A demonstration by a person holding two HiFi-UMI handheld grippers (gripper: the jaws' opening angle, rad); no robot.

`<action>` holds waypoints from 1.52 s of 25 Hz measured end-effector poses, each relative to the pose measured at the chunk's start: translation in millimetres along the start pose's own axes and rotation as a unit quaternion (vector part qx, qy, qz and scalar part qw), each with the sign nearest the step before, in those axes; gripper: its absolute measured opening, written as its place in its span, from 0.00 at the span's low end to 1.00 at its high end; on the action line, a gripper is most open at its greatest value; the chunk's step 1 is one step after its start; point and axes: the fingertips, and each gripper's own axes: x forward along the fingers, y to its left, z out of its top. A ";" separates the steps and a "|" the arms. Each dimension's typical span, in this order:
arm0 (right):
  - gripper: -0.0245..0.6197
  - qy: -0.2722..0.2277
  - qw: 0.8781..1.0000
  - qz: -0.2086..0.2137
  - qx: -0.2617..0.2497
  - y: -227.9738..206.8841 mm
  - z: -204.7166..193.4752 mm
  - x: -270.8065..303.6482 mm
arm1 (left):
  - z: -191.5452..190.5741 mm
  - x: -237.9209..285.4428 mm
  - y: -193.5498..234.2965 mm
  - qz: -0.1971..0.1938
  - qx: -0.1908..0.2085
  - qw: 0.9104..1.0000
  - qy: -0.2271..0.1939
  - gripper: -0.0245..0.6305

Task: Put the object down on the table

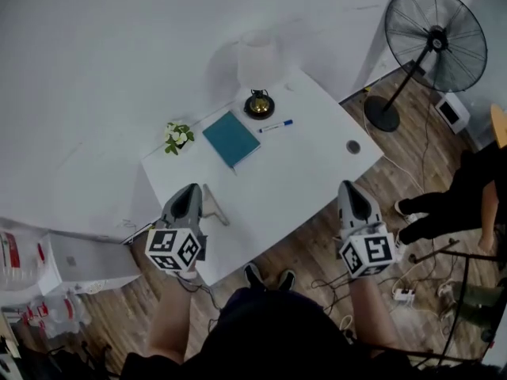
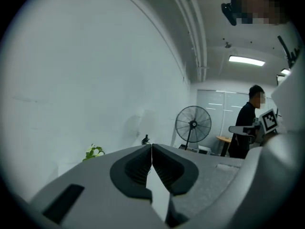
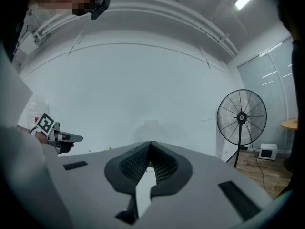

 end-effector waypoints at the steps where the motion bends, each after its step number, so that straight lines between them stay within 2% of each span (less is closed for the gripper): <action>1: 0.05 -0.003 1.000 0.000 -0.001 0.1 2.3 -0.3 | 6.6 0.3 -10.0 -0.014 0.007 1.000 -0.006 0.05; 5: 0.05 -0.012 1.000 0.001 -0.009 -2.2 6.6 -1.3 | 23.8 2.3 -37.7 -0.044 0.026 0.998 -0.021 0.04; 12: 0.05 -0.022 1.000 -0.004 -0.012 -7.3 21.0 -3.4 | 43.8 5.1 -64.6 -0.063 0.056 0.996 -0.037 0.04; 38: 0.05 -0.018 1.000 -0.004 -0.016 -6.2 16.2 -0.5 | 34.9 9.3 -64.7 -0.067 0.053 0.996 -0.028 0.04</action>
